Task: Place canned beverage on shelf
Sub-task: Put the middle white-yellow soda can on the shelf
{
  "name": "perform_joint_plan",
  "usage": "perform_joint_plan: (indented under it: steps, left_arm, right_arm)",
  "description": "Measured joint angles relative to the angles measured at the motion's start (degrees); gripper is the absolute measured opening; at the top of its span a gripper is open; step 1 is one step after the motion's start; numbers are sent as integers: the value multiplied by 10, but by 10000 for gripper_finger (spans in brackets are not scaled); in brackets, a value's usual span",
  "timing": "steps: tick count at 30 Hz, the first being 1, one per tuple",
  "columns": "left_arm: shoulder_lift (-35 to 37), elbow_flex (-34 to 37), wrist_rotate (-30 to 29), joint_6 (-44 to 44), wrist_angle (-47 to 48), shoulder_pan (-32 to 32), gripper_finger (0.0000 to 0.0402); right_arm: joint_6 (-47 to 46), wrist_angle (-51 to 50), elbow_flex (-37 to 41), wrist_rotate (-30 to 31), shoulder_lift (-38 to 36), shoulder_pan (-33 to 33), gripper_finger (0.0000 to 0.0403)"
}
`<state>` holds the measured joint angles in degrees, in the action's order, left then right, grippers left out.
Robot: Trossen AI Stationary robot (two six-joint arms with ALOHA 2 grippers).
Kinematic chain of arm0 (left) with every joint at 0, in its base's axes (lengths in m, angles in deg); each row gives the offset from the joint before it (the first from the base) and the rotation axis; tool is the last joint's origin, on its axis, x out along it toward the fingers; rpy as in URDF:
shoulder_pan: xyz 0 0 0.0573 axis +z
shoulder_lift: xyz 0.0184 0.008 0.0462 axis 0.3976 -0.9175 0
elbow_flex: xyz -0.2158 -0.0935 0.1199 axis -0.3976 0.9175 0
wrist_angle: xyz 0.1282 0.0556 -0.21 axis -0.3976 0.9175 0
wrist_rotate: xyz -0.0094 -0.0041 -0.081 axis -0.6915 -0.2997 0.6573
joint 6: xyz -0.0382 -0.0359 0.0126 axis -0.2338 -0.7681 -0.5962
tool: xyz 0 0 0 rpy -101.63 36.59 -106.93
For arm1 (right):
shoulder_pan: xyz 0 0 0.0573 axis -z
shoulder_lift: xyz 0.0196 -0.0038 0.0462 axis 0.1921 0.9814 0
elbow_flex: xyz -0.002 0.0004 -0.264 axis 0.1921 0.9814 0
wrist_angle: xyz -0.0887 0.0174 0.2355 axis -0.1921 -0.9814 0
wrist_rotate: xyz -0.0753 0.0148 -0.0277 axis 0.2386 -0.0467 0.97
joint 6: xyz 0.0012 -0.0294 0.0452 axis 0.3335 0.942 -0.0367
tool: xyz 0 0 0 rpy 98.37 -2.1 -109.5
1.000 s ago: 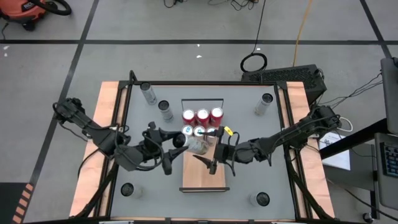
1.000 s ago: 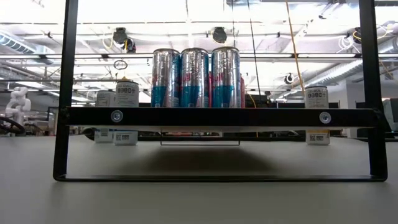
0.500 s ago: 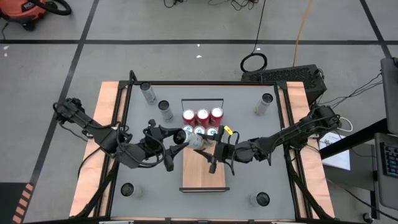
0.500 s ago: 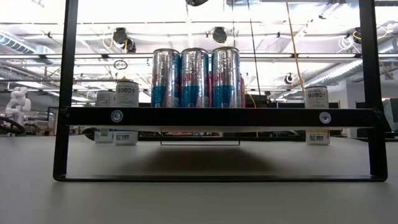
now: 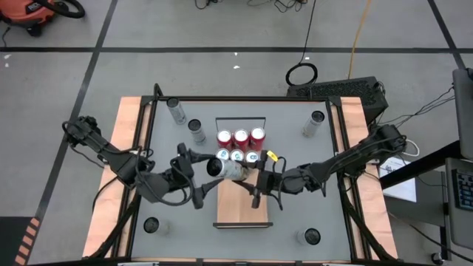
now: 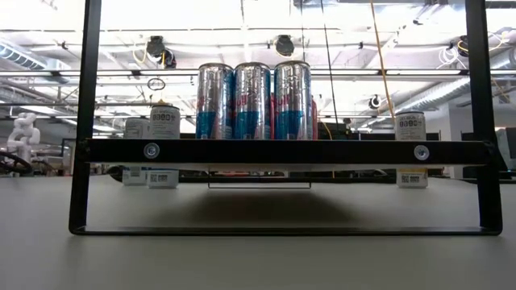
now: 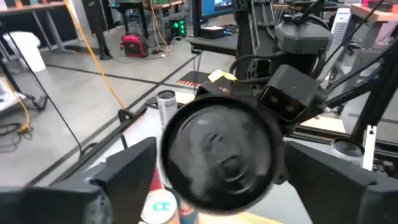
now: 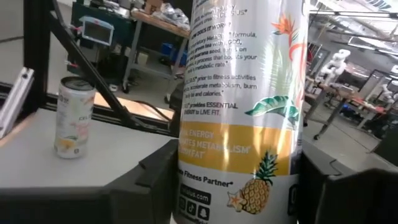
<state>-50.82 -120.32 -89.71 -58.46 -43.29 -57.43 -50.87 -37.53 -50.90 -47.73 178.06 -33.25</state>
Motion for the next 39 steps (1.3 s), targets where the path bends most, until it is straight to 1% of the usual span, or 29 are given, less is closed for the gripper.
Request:
perform_joint_plan:
  steps: [5, 8, 10, 17, 21, 24, 26, 28, 32, 34, 37, 39]
  left_arm:
    - [7, 0, -4, 29, -23, -6, 383]
    - [12, 0, -6, 42, -25, -7, 390]
    - [12, 0, -7, 56, -24, -7, 391]
    - [19, 0, 1, 127, -24, -27, 391]
    - [19, 0, 2, 197, -40, -43, 391]
    - [19, 0, 24, 242, -72, -53, 391]
    - [19, 0, 51, 257, -94, -56, 391]
    - [19, 0, 86, 265, -104, -58, 391]
    - [19, 0, 169, 267, -97, -58, 391]
    - [18, 0, 197, 288, -97, -58, 391]
    - [11, 0, 205, 330, -100, -61, 391]
    - [6, 0, 206, 361, -101, -64, 391]
  right_arm:
    - [-28, -37, 0, 7, -20, -2, 190]
    - [-48, -60, 0, 0, -29, -3, 188]
    - [-59, -75, 0, -16, -36, -4, 188]
    - [-98, -148, 0, -130, -84, -4, 189]
    - [-121, -180, 0, -200, -109, -2, 189]
    - [-147, -179, 0, -261, -115, 6, 191]
    - [-167, -180, 0, -303, -115, 12, 191]
    - [-190, -175, 0, -338, -110, 18, 189]
    - [-228, -151, 0, -388, -98, 26, 189]
    - [-241, -138, 0, -423, -92, 31, 191]
    - [-259, -121, 0, -472, -88, 38, 191]
    - [-267, -119, 0, -493, -87, 43, 189]
